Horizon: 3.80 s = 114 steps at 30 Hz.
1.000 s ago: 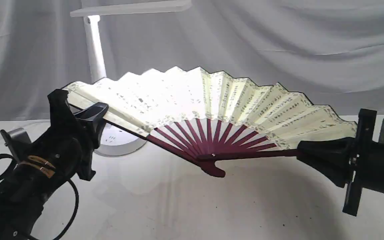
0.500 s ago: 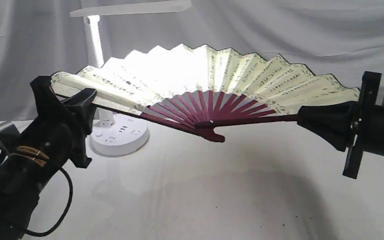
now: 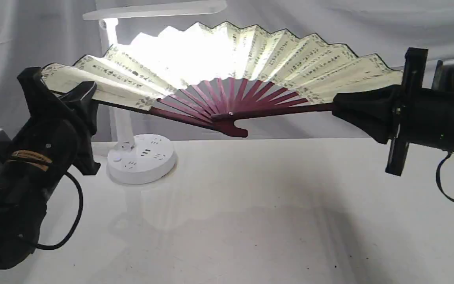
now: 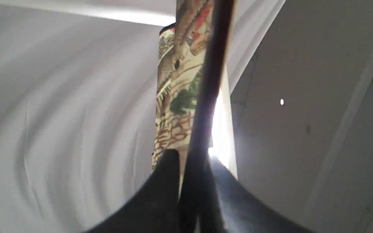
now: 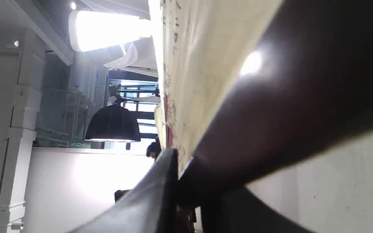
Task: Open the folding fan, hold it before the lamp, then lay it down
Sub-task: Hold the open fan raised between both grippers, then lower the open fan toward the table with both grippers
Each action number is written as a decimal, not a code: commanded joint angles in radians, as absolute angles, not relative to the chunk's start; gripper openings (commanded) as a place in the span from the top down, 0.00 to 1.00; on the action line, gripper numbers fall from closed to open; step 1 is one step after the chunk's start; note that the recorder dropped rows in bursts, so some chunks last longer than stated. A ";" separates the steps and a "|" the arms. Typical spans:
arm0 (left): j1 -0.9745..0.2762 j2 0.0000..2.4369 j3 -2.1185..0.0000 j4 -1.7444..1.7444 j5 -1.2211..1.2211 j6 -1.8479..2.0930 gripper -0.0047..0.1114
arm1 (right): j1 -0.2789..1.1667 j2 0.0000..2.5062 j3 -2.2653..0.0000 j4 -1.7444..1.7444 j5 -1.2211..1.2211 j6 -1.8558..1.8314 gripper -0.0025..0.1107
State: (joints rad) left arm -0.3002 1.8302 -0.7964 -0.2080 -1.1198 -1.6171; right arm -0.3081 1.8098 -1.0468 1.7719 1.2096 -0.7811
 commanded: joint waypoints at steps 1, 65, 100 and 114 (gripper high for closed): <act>-0.267 1.806 -0.821 -0.433 -1.170 -1.662 0.96 | -0.309 1.806 -1.076 1.744 1.181 -0.778 0.98; -0.267 1.806 -0.815 -0.491 -1.143 -1.654 0.96 | -0.309 1.842 -1.103 1.744 1.205 -0.758 0.98; -0.377 1.914 -0.655 -0.447 -1.038 -1.630 0.96 | -0.419 1.982 -0.828 1.744 1.174 -0.891 0.98; -0.571 2.040 -0.657 -0.549 -1.072 -1.640 0.96 | -0.591 1.982 -0.719 1.717 1.183 -0.966 0.98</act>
